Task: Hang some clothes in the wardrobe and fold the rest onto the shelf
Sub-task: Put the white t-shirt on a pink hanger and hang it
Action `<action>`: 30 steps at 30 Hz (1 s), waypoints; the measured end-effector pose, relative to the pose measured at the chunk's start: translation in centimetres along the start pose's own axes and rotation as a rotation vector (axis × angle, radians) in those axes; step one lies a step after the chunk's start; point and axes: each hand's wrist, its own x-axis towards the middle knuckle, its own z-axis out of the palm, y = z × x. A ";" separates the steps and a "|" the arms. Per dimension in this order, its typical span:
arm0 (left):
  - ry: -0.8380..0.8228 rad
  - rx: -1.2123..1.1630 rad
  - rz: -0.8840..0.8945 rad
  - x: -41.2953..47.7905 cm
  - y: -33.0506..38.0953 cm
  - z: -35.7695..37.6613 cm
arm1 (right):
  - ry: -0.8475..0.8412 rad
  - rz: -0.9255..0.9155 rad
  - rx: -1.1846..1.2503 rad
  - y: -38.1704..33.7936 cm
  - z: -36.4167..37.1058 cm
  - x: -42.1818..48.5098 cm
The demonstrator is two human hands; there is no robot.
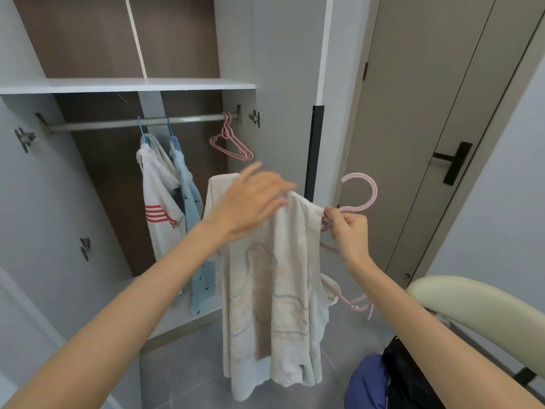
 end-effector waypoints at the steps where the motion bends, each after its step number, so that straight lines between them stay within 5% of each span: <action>1: -0.067 0.035 0.089 0.2 0.7 0.5 | -0.012 -0.006 0.009 -0.1 0.1 -0.1; 9: -0.084 0.123 0.132 1.8 2.0 0.7 | -0.074 -0.091 0.014 -0.8 -0.4 -0.3; 17: -0.033 -0.083 -0.333 0.2 -0.7 -1.1 | 0.175 -0.615 -0.375 1.5 -1.5 0.0; 20: -0.020 -0.178 -0.387 0.0 -1.2 -1.7 | -0.151 -0.628 -0.518 4.7 -0.8 -0.5; 23: -0.013 -0.222 -0.384 0.1 -1.2 -2.1 | -0.491 -0.405 -0.581 6.9 1.1 -1.2; 27: 0.025 -0.267 -0.391 -0.3 -1.1 -2.9 | -0.639 -0.099 -0.379 7.3 3.3 -2.0; 30: 0.066 -0.273 -0.441 -0.9 -1.7 -3.8 | -0.737 -0.115 -0.483 8.9 3.2 -1.8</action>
